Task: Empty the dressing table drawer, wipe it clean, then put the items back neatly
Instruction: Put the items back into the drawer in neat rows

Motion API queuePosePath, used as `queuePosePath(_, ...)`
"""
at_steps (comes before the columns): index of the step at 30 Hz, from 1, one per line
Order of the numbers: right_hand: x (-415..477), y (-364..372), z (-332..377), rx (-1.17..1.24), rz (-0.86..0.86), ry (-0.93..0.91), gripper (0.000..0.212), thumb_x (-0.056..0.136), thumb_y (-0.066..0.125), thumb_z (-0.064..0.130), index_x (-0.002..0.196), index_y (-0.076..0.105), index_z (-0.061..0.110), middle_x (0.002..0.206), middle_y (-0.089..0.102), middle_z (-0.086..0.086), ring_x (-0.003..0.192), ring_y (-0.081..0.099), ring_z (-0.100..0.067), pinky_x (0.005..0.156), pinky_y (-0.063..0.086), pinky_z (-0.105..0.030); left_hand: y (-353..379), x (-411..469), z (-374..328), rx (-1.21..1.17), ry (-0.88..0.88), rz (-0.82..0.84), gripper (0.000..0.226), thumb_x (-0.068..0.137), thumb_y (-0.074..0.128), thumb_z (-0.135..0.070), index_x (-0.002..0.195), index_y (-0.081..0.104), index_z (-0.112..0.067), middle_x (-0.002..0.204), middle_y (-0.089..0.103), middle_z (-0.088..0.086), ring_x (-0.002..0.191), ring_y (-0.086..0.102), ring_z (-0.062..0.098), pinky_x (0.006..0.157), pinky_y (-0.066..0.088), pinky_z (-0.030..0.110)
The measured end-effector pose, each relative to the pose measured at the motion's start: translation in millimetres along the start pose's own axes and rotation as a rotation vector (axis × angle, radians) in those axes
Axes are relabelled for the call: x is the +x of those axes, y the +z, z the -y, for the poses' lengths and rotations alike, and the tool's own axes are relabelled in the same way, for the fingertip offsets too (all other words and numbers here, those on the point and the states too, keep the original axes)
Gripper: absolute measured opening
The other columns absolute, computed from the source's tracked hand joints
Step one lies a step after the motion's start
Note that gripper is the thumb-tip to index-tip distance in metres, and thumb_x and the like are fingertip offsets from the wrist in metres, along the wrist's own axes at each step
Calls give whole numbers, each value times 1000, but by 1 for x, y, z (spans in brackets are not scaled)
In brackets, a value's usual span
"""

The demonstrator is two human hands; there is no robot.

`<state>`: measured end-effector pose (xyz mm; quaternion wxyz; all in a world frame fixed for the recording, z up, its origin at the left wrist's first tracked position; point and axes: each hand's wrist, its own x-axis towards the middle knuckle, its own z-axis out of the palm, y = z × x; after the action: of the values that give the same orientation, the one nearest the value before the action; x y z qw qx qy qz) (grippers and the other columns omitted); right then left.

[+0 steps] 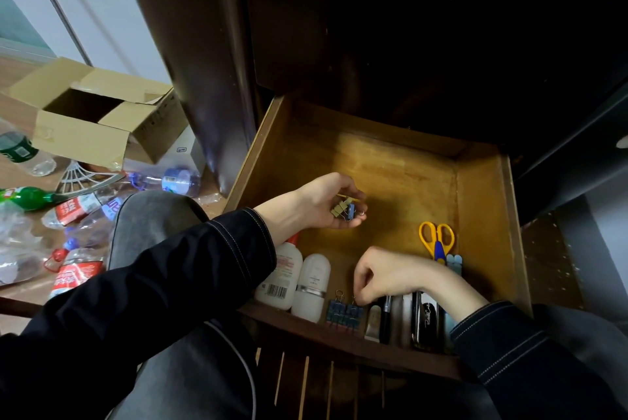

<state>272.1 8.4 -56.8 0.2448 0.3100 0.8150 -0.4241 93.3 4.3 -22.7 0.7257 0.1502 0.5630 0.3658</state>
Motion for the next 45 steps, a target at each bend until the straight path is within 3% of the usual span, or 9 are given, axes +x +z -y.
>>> queuePosePath(4, 0, 0, 0, -4, 19, -10, 10, 82, 76, 16, 90, 81, 12, 89, 77, 0, 77, 64, -7, 77, 55, -37, 1, 0, 0, 6, 1, 4, 21, 97, 47, -11, 109, 61, -1, 107, 60, 21, 80, 63, 27, 64, 58, 32)
queuePosePath(13, -3, -2, 3, 32, -26, 9, 14, 87, 74, 22, 92, 79, 10, 82, 75, -2, 69, 61, -6, 68, 52, -33, 1, -1, 0, -37, -15, -2, 29, 100, 42, -15, 119, 57, 0, 111, 61, 24, 86, 65, 33, 69, 58, 37)
queuePosePath(16, -7, -13, 3, 126, -296, 93, 19, 94, 69, 28, 84, 75, 14, 65, 69, 1, 50, 54, -2, 54, 43, -22, 0, 0, -1, -52, -31, -22, 34, 103, 39, -21, 124, 55, 0, 116, 61, 26, 90, 64, 36, 71, 58, 40)
queuePosePath(21, -15, -24, 7, 271, -912, 1, 9, 92, 68, 35, 85, 69, 31, 75, 69, 15, 71, 64, 0, 66, 53, -30, 2, 2, 1, -63, -94, 11, 36, 105, 39, -28, 126, 53, -2, 127, 51, 25, 99, 59, 38, 94, 54, 49)
queuePosePath(26, -11, -20, 12, 160, -814, -96, 27, 89, 70, 41, 114, 63, 36, 93, 56, 14, 68, 53, 4, 60, 37, -18, 8, -3, 1, -94, -168, 154, 45, 105, 38, -35, 139, 41, -6, 126, 49, 20, 109, 52, 36, 92, 52, 50)
queuePosePath(32, -9, -20, 9, 132, -801, -62, 7, 88, 74, 38, 88, 68, 34, 93, 55, 12, 62, 47, -3, 57, 35, -26, 8, -5, -1, -90, -179, 177, 44, 105, 37, -37, 133, 38, -3, 140, 44, 23, 120, 51, 41, 89, 51, 52)
queuePosePath(37, -12, -24, 8, 295, -882, -93, 4, 91, 73, 31, 90, 70, 28, 71, 64, 27, 56, 55, 3, 51, 36, -11, 4, -3, 1, -87, -124, 139, 36, 104, 37, -24, 130, 48, -1, 119, 52, 18, 96, 55, 32, 81, 52, 43)
queuePosePath(41, -13, -26, 9, 417, -888, -96, 6, 95, 70, 31, 92, 68, 26, 92, 70, 9, 73, 64, -6, 69, 56, -31, 4, -3, 1, 0, -110, 115, 18, 100, 41, -20, 112, 45, -6, 89, 52, 10, 75, 52, 23, 66, 45, 32)
queuePosePath(45, -14, -27, 11, 516, -925, -139, 4, 95, 68, 26, 92, 67, 23, 83, 73, 8, 79, 68, -3, 67, 54, -25, 2, -2, 0, 64, -93, 96, 16, 99, 40, -21, 107, 48, -9, 80, 62, 7, 67, 48, 17, 62, 39, 27)
